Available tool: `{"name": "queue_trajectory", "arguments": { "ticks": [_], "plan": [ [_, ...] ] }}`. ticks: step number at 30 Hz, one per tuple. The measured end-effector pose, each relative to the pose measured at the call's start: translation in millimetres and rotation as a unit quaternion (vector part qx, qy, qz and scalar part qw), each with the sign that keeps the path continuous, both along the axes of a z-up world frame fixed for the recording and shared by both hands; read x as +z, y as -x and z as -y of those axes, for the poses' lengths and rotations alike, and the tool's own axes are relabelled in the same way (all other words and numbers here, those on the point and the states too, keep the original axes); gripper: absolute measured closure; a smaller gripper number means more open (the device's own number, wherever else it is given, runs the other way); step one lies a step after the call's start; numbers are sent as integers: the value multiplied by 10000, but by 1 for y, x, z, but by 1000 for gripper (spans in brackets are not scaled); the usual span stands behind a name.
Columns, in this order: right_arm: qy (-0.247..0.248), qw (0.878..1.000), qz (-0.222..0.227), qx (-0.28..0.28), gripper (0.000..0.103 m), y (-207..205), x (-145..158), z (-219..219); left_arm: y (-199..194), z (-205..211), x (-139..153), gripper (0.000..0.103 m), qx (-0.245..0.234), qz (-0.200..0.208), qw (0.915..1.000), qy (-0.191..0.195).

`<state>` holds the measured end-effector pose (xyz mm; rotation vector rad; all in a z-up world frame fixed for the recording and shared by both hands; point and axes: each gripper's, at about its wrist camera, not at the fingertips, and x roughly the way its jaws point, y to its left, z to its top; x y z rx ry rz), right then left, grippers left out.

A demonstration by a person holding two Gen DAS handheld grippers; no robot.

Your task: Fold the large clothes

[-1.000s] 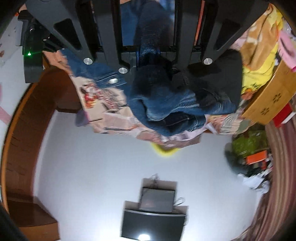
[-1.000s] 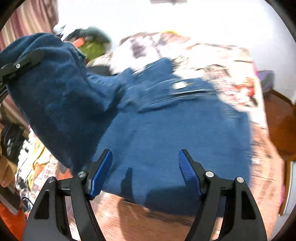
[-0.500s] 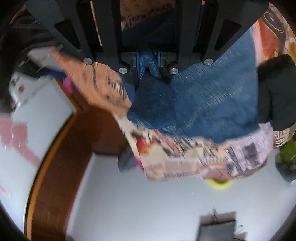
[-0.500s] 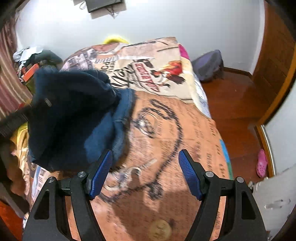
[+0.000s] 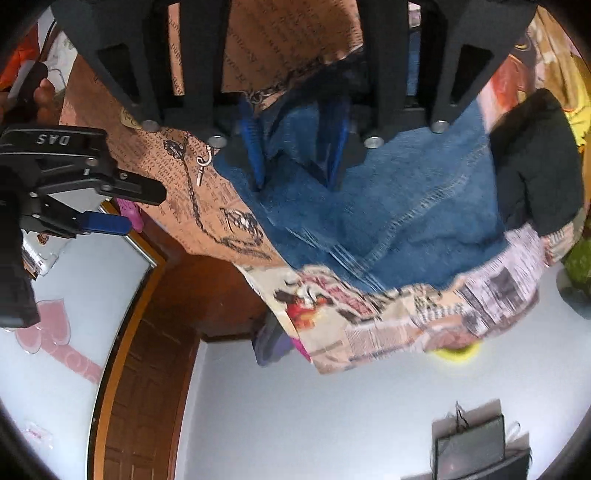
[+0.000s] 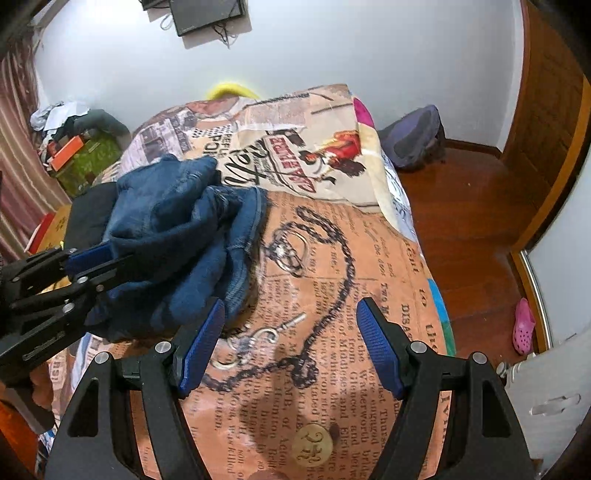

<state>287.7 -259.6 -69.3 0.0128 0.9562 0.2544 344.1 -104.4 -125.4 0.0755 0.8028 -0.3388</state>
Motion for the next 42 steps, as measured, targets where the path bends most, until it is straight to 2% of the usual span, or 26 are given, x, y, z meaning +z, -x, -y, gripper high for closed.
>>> {"name": "queue_trajectory", "arguments": {
  "ticks": [3, 12, 16, 21, 25, 28, 31, 34, 38, 42],
  "plan": [
    [-97, 9998, 107, 138, 33, 0, 7, -10, 12, -14, 15, 51, 148, 381, 9991, -114],
    [-269, 9965, 375, 696, 32, -10, 27, -59, 11, -77, 36, 50, 764, 612, 9952, -22],
    [-341, 9942, 331, 967, 32, -17, 25, -84, 6, -103, 22, 50, 1028, 433, 9937, -84],
    [-43, 9930, 152, 1169, 32, -27, 5, -107, -1, -126, -14, 50, 1178, -50, 9930, -54],
    [251, 9954, -42, 927, 32, -33, -14, -95, -1, -132, -45, 50, 1352, -334, 9902, -103],
    [46, 9966, -238, 788, 32, -32, -22, -71, 3, -137, -68, 49, 1353, -513, 9894, 118],
    [6, 9973, -350, 650, 28, -29, -35, -52, 9, -138, -74, 49, 1333, -485, 9896, 255],
    [-12, 9971, -418, 633, 28, -26, -37, -51, 11, -137, -73, 48, 1307, -487, 9900, 193],
    [252, 9972, -229, 663, 27, -23, -21, -63, 12, -139, -63, 49, 1279, -493, 9906, 43],
    [222, 9960, -26, 861, 26, -22, -4, -72, 13, -150, -54, 49, 1367, -432, 9897, 35]
  ]
}}
